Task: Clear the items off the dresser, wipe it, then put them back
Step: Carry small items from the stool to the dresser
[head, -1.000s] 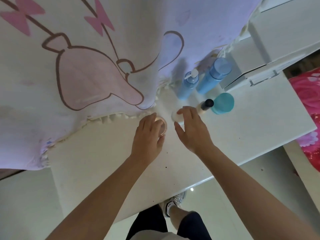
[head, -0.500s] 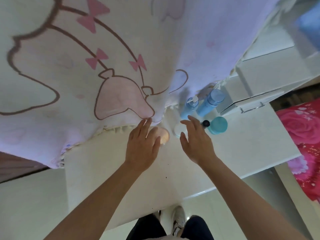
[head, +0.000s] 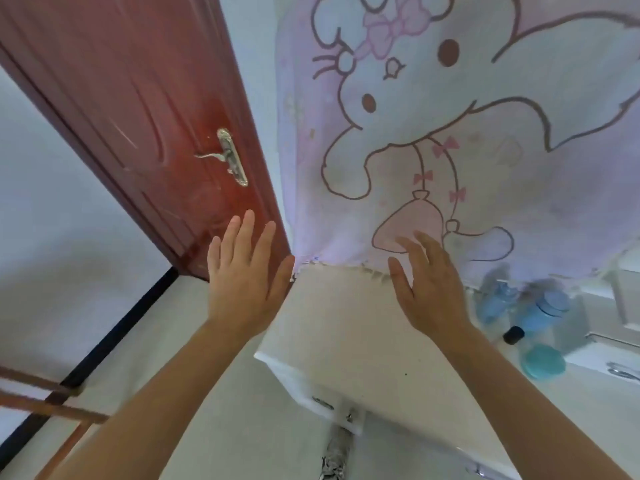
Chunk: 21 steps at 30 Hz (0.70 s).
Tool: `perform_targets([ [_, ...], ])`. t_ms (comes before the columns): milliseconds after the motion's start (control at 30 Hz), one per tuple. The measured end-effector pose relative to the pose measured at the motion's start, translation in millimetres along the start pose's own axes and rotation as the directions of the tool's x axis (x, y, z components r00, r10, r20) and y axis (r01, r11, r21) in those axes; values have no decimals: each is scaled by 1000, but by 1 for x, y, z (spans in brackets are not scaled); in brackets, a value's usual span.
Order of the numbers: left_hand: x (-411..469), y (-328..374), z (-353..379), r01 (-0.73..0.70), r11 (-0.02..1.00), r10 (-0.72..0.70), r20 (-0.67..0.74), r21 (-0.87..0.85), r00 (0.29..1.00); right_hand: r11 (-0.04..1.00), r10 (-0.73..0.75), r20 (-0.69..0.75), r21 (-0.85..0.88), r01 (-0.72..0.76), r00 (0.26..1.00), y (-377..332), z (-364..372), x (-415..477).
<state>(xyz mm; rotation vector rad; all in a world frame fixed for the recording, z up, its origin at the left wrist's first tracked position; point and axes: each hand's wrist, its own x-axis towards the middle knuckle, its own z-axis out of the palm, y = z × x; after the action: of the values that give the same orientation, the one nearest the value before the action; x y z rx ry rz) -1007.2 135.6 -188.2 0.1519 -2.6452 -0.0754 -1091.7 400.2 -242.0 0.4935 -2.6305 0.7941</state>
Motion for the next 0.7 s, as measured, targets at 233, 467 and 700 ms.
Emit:
perform_targets([
  [233,-116,-112,-146,321,922,-319,-42,215,947,937,-318,16,159,312,948,-163,29,-21],
  [467,-258,-221,-262,608,749,-559,-242,262,793,773,-606,22,253,582,795,-353,62,-56],
  [700,-407,-337,-342,787,547,-703,-353,285,617,577,-794,22,343,742,607,-555,123,-136],
])
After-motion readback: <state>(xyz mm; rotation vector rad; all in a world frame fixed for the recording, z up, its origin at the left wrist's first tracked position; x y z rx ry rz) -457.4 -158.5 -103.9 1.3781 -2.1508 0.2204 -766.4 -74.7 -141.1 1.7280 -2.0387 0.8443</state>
